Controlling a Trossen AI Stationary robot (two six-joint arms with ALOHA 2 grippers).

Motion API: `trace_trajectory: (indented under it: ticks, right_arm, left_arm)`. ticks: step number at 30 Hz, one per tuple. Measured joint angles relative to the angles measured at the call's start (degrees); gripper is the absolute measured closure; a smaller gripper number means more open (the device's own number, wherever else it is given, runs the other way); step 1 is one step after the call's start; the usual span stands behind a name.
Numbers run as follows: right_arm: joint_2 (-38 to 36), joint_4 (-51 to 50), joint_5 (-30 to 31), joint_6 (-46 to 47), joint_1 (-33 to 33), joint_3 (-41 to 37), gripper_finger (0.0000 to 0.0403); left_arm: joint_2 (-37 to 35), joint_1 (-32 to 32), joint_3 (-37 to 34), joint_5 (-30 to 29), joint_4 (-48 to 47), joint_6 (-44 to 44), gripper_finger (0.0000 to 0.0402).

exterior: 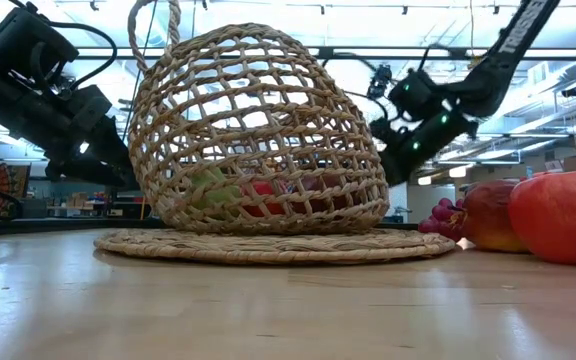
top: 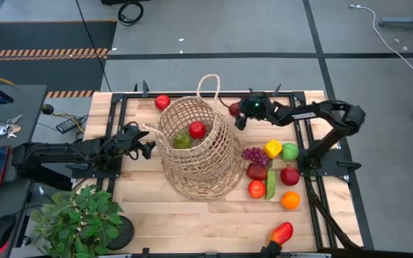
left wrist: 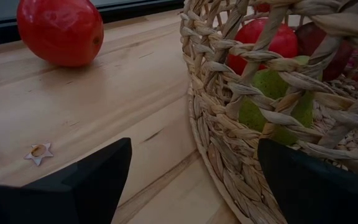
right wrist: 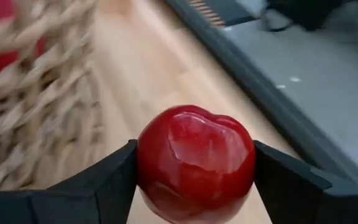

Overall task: Build produce basket
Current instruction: Put the top dark red apple into the basket

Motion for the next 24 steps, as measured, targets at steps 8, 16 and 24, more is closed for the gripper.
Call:
trace_trajectory:
  ticks: [8,16,24]
  right_arm:
    - [-16.5,-10.1,1.8,1.4,3.1,0.0,0.0111]
    - [-29.8,-12.4,-6.8,-0.2,10.2,0.0,0.0110]
    - [-32.1,-7.5,-5.9,-5.5,20.6,-0.1,0.0110]
  left_arm:
    - [0.0,0.0,0.0,0.0,0.0,0.0,0.0044]
    - [0.0,0.0,0.0,0.0,0.0,0.0,0.0044]
    - [0.0,0.0,0.0,0.0,0.0,0.0,0.0044]
